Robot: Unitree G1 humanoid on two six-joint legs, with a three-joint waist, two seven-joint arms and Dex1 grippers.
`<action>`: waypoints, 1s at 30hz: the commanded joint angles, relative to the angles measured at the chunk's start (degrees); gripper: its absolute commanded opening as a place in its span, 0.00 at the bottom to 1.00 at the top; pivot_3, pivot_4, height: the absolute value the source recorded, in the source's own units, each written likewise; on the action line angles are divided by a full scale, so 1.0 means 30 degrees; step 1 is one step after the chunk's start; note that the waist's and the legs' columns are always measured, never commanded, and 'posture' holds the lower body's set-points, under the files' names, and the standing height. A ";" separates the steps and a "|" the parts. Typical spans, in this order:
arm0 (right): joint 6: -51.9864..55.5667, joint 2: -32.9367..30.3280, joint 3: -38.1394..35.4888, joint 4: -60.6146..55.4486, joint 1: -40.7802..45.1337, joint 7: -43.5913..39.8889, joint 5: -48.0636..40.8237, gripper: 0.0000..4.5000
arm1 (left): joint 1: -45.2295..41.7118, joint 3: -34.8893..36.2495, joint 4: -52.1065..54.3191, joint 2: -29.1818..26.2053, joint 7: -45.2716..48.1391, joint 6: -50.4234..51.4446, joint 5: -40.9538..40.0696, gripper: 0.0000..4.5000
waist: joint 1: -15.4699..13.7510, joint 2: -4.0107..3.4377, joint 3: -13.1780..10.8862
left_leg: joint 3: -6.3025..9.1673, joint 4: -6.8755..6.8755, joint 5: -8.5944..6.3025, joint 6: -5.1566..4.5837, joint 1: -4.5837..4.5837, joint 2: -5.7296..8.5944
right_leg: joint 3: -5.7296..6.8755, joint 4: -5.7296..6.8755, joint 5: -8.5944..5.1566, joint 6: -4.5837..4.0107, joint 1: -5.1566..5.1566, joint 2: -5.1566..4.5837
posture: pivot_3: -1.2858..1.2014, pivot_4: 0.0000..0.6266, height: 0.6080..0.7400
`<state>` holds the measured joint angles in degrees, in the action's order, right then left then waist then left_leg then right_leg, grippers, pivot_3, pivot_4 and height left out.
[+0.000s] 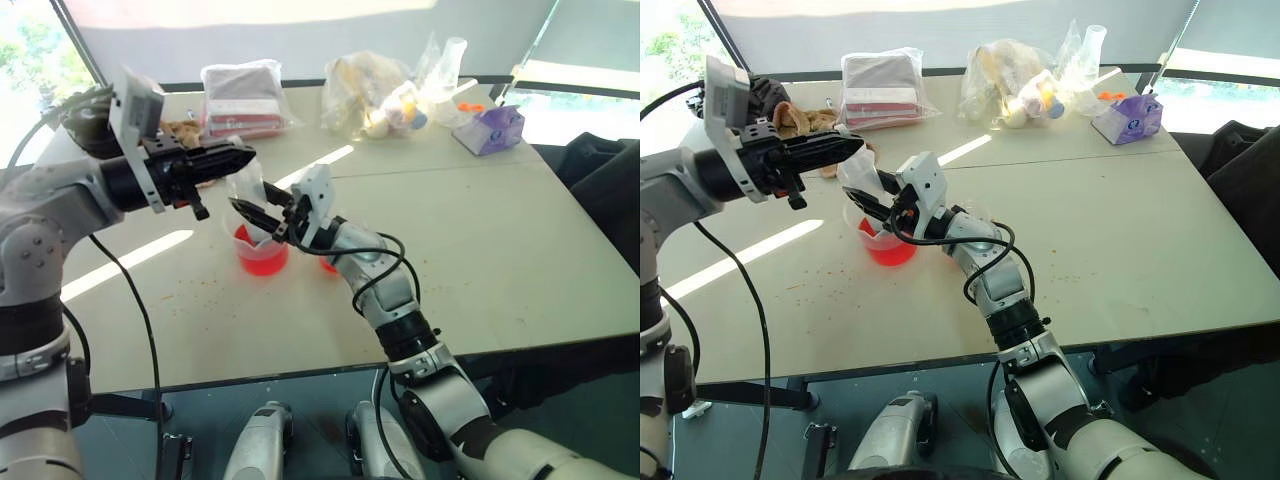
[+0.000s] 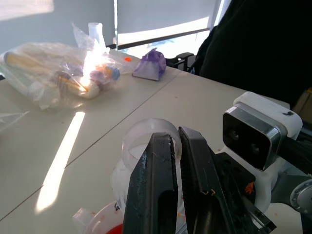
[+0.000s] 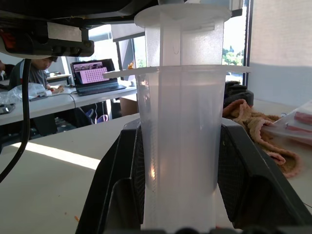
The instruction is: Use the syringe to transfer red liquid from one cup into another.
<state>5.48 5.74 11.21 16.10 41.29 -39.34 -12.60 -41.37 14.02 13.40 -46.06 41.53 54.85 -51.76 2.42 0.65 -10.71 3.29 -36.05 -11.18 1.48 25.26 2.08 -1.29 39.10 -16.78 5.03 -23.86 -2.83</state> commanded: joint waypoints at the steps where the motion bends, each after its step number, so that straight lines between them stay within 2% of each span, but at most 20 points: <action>1: 0.0278 0.0474 0.1324 -0.0236 -0.0312 -0.0751 0.0146 0.31 | -0.1559 0.1082 0.0084 -0.0208 -0.0435 -0.0716 -0.0142 0.00 | 0.0000 0.0000 0.0000 | 0.0001 0.0001 0.0000 -0.0001 0.0000 0.0000 | -0.0001 0.0000 0.0000 0.0000 0.0000 0.0000 | 0.52 0.24 0.97; 19: 0.0307 0.0387 0.1171 -0.0354 -0.0006 -0.0849 0.0089 0.31 | -0.1181 0.1360 0.0040 -0.0174 -0.0535 -0.0443 -0.0308 0.00 | 0.0001 0.0000 0.0000 | 0.0001 0.0000 0.0001 0.0001 0.0000 0.0000 | 0.0001 0.0000 0.0000 0.0000 0.0000 0.0001 | 0.52 0.24 0.97; 21: 0.0324 0.0386 0.1035 -0.0496 0.0263 -0.0791 0.0024 0.31 | -0.1069 0.1507 0.0039 -0.0123 -0.0641 -0.0149 -0.0601 0.16 | 0.0003 0.0000 0.0000 | 0.0001 0.0000 0.0001 0.0001 0.0000 0.0000 | 0.0000 0.0000 0.0000 0.0000 0.0000 0.0001 | 0.52 0.24 0.97; 23: 0.0374 0.0397 0.0891 -0.0658 0.0530 -0.0726 -0.0061 0.31 | -0.0920 0.1592 0.0108 -0.0155 -0.0661 0.0006 -0.0820 0.26 | 0.0007 0.0000 0.0000 | 0.0001 0.0000 0.0001 0.0001 0.0000 0.0000 | 0.0000 0.0001 0.0000 0.0000 -0.0001 0.0000 | 0.52 0.24 0.97; 28: 0.0479 0.0442 0.0460 -0.1033 0.1346 -0.0581 -0.0297 0.31 | 0.0042 0.1683 0.0902 -0.0595 -0.0102 -0.0277 -0.0854 0.46 | 0.0013 0.0000 0.0000 | 0.0001 0.0002 0.0001 0.0002 0.0000 0.0000 | -0.0002 0.0000 0.0000 0.0000 -0.0002 -0.0004 | 0.52 0.24 0.97; 30: 0.0397 0.0415 0.0394 -0.1039 0.1538 -0.0614 -0.0312 0.31 | 0.0604 0.2089 0.1066 -0.0811 -0.0159 -0.0168 -0.0911 0.48 | 0.0027 0.0000 0.0000 | 0.0002 0.0006 0.0001 0.0003 0.0000 -0.0001 | -0.0002 0.0000 0.0000 0.0000 -0.0006 -0.0003 | 0.52 0.24 0.97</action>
<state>7.55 5.79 11.43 16.10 43.97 -39.86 -12.61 -39.94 17.75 15.55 -47.36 41.20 55.33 -54.27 2.50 0.65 -10.71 3.30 -36.02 -11.18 1.49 25.26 2.08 -1.30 39.10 -16.78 5.03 -23.89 -2.85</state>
